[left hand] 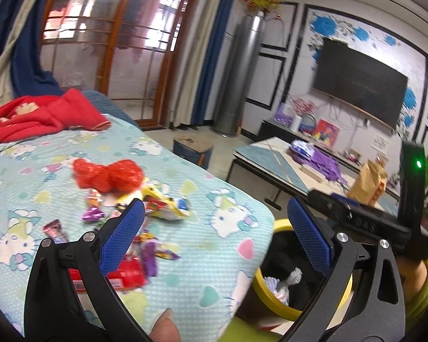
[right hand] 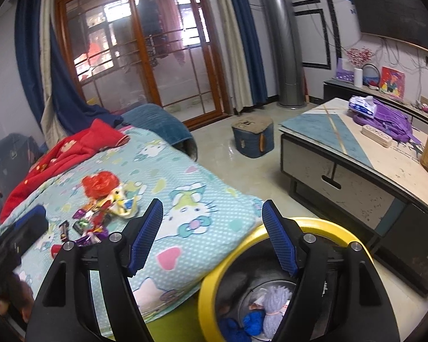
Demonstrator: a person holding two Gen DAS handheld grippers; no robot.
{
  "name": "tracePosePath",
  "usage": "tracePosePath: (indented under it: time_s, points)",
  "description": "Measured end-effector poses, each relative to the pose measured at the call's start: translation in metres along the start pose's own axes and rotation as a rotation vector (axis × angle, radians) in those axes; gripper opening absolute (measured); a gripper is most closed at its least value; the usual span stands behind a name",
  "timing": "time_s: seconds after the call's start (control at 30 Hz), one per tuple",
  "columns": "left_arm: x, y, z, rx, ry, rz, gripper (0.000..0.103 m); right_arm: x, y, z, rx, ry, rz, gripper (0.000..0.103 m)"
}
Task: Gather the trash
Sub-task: 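Move both open tools back toward the remaining candy wrappers on the bed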
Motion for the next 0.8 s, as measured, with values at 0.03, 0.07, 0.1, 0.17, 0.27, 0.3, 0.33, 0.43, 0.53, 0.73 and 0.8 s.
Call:
tracePosePath:
  time_s: [0.03, 0.07, 0.1, 0.17, 0.27, 0.3, 0.33, 0.43, 0.53, 0.73, 0.8]
  points:
    - [-0.001, 0.002, -0.004, -0.008, 0.01, 0.004, 0.092, 0.0, -0.001, -0.005, -0.007, 0.007, -0.002, 0.07]
    - [-0.002, 0.003, -0.007, -0.015, 0.017, 0.008, 0.092, 0.0, -0.001, -0.007, -0.01, 0.011, -0.003, 0.07]
    - [-0.003, 0.005, -0.013, -0.025, 0.027, 0.014, 0.092, 0.001, -0.001, -0.012, -0.015, 0.016, -0.005, 0.07]
    - [-0.004, 0.007, -0.023, -0.04, 0.052, 0.016, 0.092, 0.002, -0.002, -0.019, -0.023, 0.025, -0.008, 0.071]
    - [-0.004, 0.01, -0.039, -0.069, 0.083, 0.016, 0.092, 0.003, -0.004, -0.025, -0.034, 0.038, -0.013, 0.072]
    - [-0.005, 0.011, -0.043, -0.074, 0.093, 0.018, 0.092, 0.004, -0.005, -0.029, -0.04, 0.043, -0.017, 0.072]
    - [-0.005, 0.012, -0.048, -0.079, 0.104, 0.021, 0.092, 0.006, -0.006, -0.031, -0.042, 0.048, -0.022, 0.072]
    - [-0.007, 0.015, -0.063, -0.098, 0.136, 0.029, 0.092, 0.01, -0.009, -0.037, -0.049, 0.061, -0.034, 0.072]
    - [-0.009, 0.018, -0.078, -0.117, 0.166, 0.035, 0.092, 0.015, -0.011, -0.048, -0.063, 0.082, -0.044, 0.072]
    - [-0.011, 0.024, -0.104, -0.145, 0.225, 0.041, 0.092, 0.031, -0.014, -0.071, -0.09, 0.125, -0.062, 0.072]
    - [-0.011, 0.024, -0.113, -0.155, 0.244, 0.037, 0.092, 0.038, -0.018, -0.078, -0.106, 0.136, -0.075, 0.072]
Point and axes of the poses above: each gripper's, at about its wrist camera, not at the fingertips, and x roughly the way its jaws point, z to its right, y to its top, the point moved 4 cm from there along x, roughly the way its jaws point, and after that the axes turned 13 degrees about z, right-handed, at the moved point
